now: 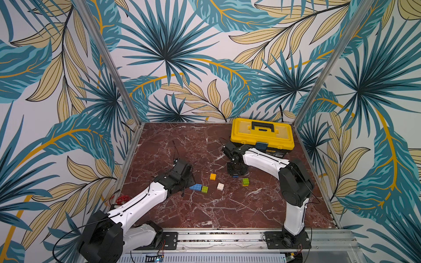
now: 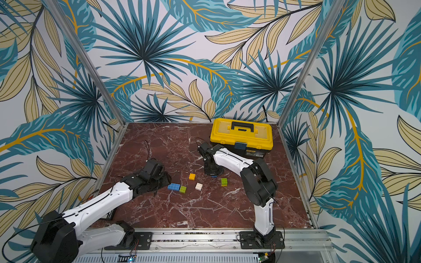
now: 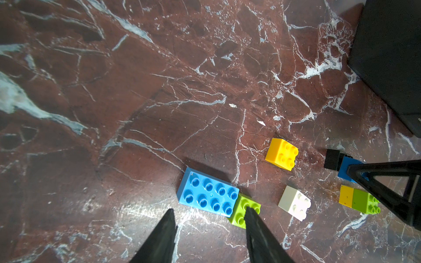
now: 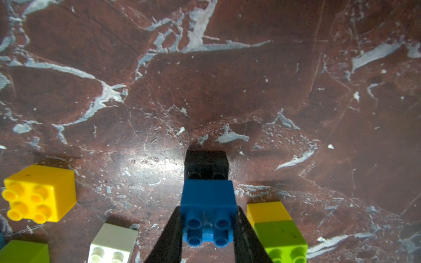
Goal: Assemble the number 4 with lego
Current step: Assemble the lego brick with the lego brick.
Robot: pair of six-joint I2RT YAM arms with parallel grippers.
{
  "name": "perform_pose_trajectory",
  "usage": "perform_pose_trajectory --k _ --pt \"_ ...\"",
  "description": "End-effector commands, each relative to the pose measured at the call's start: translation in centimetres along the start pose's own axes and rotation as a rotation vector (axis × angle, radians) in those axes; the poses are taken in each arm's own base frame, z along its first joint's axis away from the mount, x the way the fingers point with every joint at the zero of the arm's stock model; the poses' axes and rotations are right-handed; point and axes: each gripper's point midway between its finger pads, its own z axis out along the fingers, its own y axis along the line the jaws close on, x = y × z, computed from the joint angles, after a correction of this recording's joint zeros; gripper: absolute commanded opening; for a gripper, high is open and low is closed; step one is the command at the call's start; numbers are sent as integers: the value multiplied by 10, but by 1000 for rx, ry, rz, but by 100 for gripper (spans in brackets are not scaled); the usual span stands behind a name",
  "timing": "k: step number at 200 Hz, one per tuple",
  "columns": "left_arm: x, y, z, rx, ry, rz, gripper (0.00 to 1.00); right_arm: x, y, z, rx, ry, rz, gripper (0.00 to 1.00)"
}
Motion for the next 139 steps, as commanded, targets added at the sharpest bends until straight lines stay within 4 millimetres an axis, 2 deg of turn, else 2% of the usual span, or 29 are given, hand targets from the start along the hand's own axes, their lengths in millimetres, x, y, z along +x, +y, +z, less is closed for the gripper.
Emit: perform_pose_trajectory --k 1,79,139 --pt "1 3 4 -3 0 -13 52 0 -6 -17 8 -6 -18 23" --pt "1 3 6 -10 6 -8 52 -11 -1 -18 -3 -32 -30 24" --pt "0 2 8 -11 7 -7 52 -12 -6 -5 9 2 -38 24"
